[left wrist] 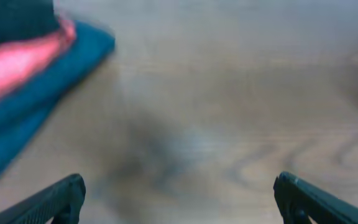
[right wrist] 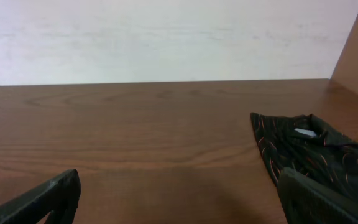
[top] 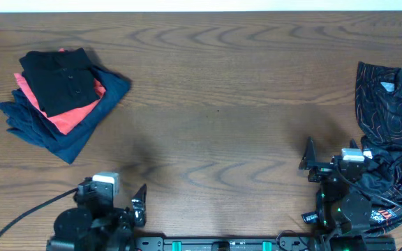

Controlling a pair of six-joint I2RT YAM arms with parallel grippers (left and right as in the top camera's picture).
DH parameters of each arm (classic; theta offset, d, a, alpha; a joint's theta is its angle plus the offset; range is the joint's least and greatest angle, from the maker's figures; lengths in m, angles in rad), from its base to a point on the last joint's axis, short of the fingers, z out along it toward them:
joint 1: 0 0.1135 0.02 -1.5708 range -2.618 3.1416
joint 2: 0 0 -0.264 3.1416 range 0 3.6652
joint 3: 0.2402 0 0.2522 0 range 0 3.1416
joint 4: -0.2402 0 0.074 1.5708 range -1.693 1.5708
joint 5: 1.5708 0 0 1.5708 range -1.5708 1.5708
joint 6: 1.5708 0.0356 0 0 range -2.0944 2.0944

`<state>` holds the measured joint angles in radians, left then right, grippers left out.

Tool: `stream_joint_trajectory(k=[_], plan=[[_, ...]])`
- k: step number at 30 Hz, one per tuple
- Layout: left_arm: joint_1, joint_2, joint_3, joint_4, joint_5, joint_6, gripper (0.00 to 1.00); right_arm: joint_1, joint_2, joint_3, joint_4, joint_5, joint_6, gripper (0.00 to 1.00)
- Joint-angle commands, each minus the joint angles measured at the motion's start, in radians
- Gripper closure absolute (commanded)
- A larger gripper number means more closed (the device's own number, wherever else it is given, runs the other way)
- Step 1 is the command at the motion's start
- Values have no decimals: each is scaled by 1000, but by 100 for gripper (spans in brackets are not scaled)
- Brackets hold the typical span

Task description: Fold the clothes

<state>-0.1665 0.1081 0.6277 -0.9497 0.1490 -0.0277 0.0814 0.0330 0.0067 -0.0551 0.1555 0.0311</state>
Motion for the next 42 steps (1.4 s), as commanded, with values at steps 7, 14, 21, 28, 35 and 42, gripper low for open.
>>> stream_joint_trajectory(k=[7, 14, 21, 28, 35, 42], plan=[[-3, -107, -293, 464, -146, 181, 2, -8, 1, -1, -4, 1, -21, 1], [-2, -107, -416, 609, -322, 181, 2, -8, 1, -1, -4, 1, -21, 1], [-3, -107, -566, 755, -314, 123, 2, -8, 1, -1, -4, 1, -21, 1], [-3, -107, -594, 828, -314, 120, 2, -8, 1, -1, -4, 1, -21, 1], [0, -107, -624, 899, -315, 121, 2, -8, 1, -1, -4, 1, -21, 1], [0, -107, -624, 885, -236, 120, 2, -8, 1, -1, -4, 1, -21, 1]])
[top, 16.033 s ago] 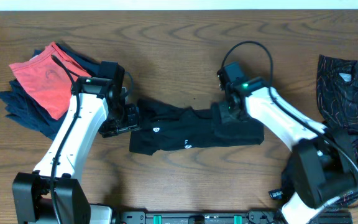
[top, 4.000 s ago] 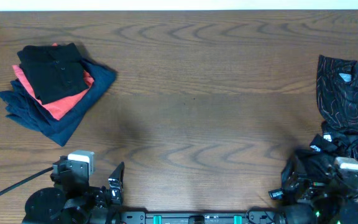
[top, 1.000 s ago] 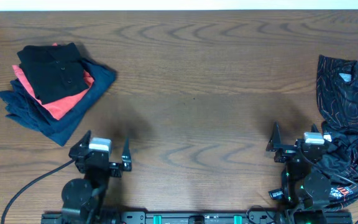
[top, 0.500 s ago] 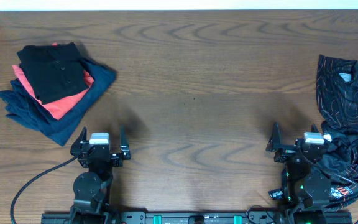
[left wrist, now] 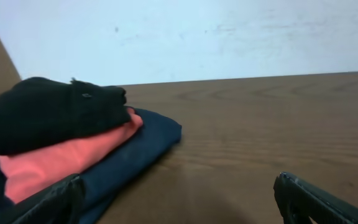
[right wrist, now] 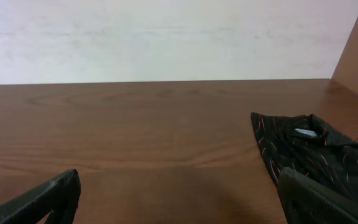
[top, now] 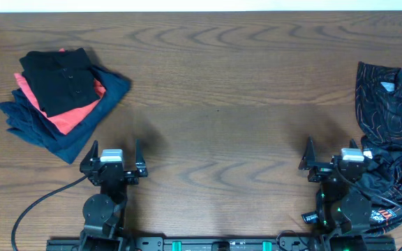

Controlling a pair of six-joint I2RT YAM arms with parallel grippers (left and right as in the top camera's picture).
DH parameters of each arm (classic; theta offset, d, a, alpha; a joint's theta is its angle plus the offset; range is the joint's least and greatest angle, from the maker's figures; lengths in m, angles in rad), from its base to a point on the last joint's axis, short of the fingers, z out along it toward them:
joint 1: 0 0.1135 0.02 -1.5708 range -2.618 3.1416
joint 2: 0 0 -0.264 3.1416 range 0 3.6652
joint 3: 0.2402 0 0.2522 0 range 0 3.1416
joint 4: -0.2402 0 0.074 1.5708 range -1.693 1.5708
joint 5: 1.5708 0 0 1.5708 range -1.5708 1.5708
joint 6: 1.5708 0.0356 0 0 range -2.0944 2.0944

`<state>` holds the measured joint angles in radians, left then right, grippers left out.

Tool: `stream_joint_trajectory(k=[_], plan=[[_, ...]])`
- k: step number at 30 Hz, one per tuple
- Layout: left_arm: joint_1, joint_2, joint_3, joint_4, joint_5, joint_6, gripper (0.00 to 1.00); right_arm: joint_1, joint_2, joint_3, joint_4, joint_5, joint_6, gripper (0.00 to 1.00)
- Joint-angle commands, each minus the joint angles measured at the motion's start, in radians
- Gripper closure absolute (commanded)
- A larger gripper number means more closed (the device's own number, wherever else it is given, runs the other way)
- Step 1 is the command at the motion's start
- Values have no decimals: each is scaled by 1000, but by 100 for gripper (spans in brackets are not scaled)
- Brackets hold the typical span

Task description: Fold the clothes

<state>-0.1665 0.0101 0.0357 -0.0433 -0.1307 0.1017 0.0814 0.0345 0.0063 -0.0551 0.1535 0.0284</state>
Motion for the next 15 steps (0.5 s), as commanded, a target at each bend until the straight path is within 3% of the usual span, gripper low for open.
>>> stream_joint_trajectory(k=[1, 8, 15], plan=[[0, -9, -32, -23, 51, -10, 2, -8, -1, -1, -4, 3, -19, 1], [10, -9, -32, -23, 77, -10, 2, -8, -1, -1, -4, 3, -19, 1], [132, -9, -32, -26, 150, -9, 2, -8, -1, -1, -4, 3, -19, 1]])
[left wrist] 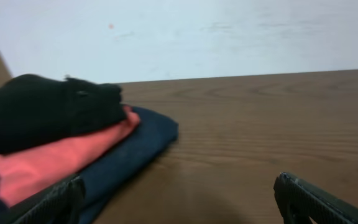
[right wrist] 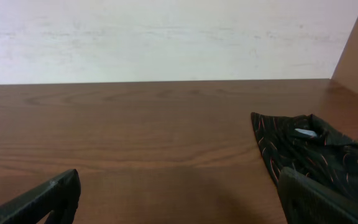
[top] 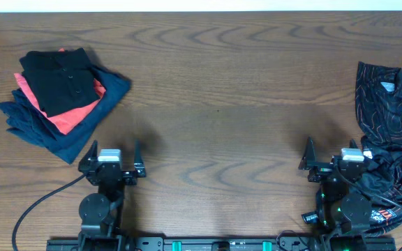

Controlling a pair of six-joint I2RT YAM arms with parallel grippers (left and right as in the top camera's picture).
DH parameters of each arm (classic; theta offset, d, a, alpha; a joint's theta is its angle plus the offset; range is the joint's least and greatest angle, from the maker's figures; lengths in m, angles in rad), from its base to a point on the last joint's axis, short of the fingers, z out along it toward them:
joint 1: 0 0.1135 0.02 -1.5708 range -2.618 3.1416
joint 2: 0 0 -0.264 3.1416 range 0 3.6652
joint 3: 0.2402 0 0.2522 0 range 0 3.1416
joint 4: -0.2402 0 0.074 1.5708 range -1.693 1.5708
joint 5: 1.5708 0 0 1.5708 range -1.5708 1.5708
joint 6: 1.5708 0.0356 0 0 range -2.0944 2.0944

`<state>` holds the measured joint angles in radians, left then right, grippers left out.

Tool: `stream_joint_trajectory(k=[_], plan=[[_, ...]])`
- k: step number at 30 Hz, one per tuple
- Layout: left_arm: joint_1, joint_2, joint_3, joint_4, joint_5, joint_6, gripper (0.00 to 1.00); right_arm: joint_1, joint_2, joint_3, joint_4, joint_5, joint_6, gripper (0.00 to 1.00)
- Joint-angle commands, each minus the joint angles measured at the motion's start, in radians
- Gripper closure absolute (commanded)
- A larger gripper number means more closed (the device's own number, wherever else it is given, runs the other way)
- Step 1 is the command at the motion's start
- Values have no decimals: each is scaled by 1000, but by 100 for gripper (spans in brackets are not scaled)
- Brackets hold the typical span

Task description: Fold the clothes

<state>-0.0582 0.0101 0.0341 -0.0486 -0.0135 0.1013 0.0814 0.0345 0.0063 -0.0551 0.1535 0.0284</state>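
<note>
A stack of folded clothes [top: 58,101] lies at the table's left: black on top, coral under it, navy at the bottom; in the left wrist view the stack [left wrist: 61,137] fills the left side. An unfolded black garment with thin red lines [top: 391,139] lies crumpled along the right edge, also seen as the patterned garment [right wrist: 309,152] in the right wrist view. My left gripper [top: 111,155] rests open near the front, right of the stack. My right gripper [top: 333,157] rests open just left of the patterned garment. Both hold nothing.
The wooden table [top: 215,104] stretches between the two piles. A pale wall [right wrist: 166,37] rises behind the far edge. The arm bases and cables sit along the front edge [top: 215,244].
The left gripper has shifted very slightly; its view of the folded stack has moved a little. The right arm and both piles are unchanged.
At first the left arm was low at the front edge, its camera pointed down at the table and the stack's corner. Then it stood upright beside the stack, looking level across the table, and it stays there now. The right arm never moved.
</note>
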Motion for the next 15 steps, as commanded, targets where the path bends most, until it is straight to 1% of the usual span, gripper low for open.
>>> stream_joint_trajectory(k=[1, 8, 15], plan=[[21, -9, -30, -21, 29, -9, 2, -8, -1, -1, -4, 3, -19, 1], [-31, -9, -30, -21, 29, -9, 2, -8, -1, -1, -4, 3, -19, 1], [-33, -7, -30, -21, 29, -9, 2, -8, -1, -1, -4, 3, -19, 1]])
